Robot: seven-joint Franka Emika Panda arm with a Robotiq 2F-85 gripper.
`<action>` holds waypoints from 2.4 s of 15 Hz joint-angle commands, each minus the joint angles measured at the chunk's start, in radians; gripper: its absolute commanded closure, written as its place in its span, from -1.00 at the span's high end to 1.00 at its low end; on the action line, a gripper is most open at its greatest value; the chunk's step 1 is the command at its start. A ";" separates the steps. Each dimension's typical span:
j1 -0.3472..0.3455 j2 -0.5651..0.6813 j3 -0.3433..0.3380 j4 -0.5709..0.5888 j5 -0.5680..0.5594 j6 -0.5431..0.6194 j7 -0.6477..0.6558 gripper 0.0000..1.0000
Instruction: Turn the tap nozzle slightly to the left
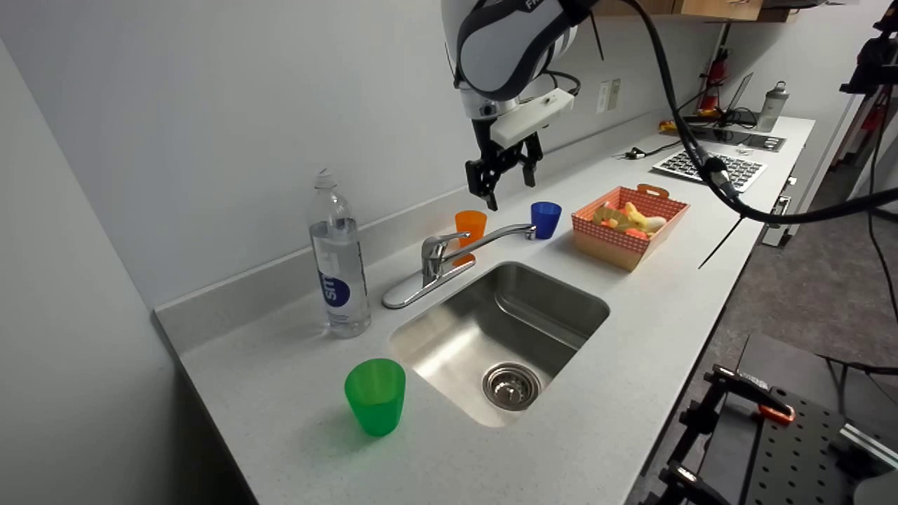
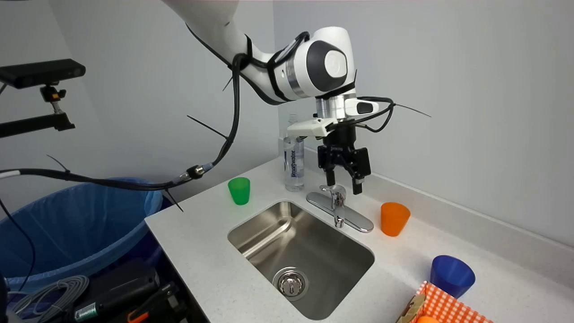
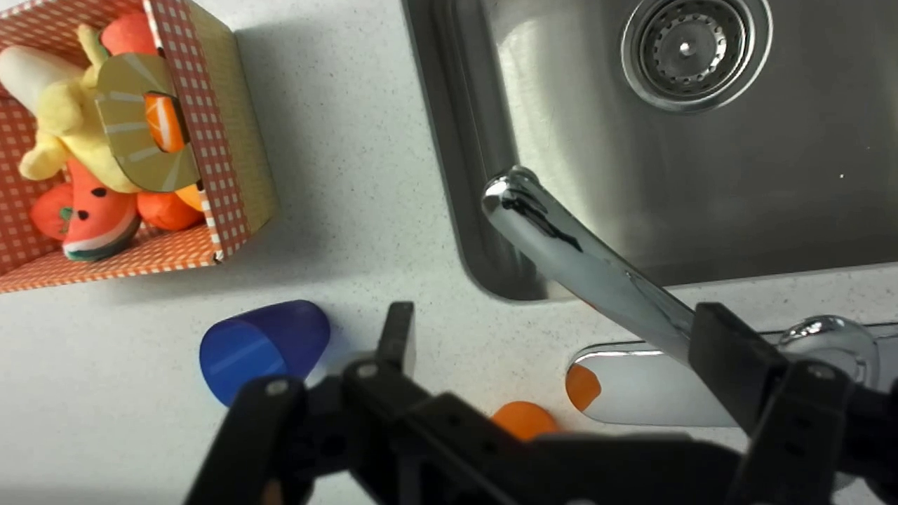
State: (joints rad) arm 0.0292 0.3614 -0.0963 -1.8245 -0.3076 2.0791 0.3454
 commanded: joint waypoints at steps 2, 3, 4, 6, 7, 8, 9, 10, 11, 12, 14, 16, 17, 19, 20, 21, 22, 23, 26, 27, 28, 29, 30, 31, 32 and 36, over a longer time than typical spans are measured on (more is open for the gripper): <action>-0.021 0.090 -0.016 0.102 0.023 0.005 -0.015 1.00; -0.028 0.114 -0.022 0.130 0.024 -0.002 -0.023 1.00; -0.033 0.136 -0.028 0.153 0.023 -0.004 -0.025 1.00; -0.016 0.172 -0.036 0.155 0.009 0.015 0.024 1.00; -0.015 0.195 -0.038 0.169 0.015 0.003 0.027 1.00; -0.017 0.212 -0.037 0.175 0.023 0.000 0.020 1.00; -0.016 0.223 -0.036 0.169 0.019 0.011 0.011 1.00; -0.012 0.230 -0.035 0.156 0.016 0.027 0.012 1.00; -0.016 0.242 -0.033 0.161 0.028 0.023 0.007 1.00; -0.018 0.250 -0.032 0.166 0.037 0.025 0.006 1.00; -0.022 0.265 -0.038 0.185 0.047 0.016 0.004 1.00; -0.046 0.285 -0.048 0.236 0.069 -0.001 -0.019 1.00; -0.051 0.289 -0.054 0.253 0.078 0.001 -0.011 1.00; -0.075 0.304 -0.062 0.307 0.108 -0.019 -0.023 1.00; -0.084 0.308 -0.065 0.323 0.114 -0.021 -0.031 1.00; -0.092 0.310 -0.067 0.332 0.116 -0.022 -0.043 1.00; -0.099 0.310 -0.068 0.336 0.115 -0.021 -0.056 1.00; -0.107 0.311 -0.067 0.339 0.115 -0.025 -0.074 1.00; -0.125 0.311 -0.065 0.341 0.108 -0.029 -0.133 0.49; -0.133 0.309 -0.062 0.342 0.110 -0.036 -0.161 0.49; -0.141 0.304 -0.058 0.339 0.114 -0.042 -0.192 0.40; -0.146 0.299 -0.055 0.333 0.115 -0.049 -0.217 0.22; -0.149 0.290 -0.052 0.321 0.114 -0.054 -0.245 0.07; -0.153 0.283 -0.047 0.312 0.118 -0.064 -0.271 -0.07; -0.155 0.268 -0.042 0.291 0.120 -0.062 -0.299 -0.24; -0.146 0.200 0.002 0.176 0.134 0.016 -0.407 -0.82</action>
State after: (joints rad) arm -0.1089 0.6337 -0.1392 -1.5511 -0.1984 2.0454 0.0216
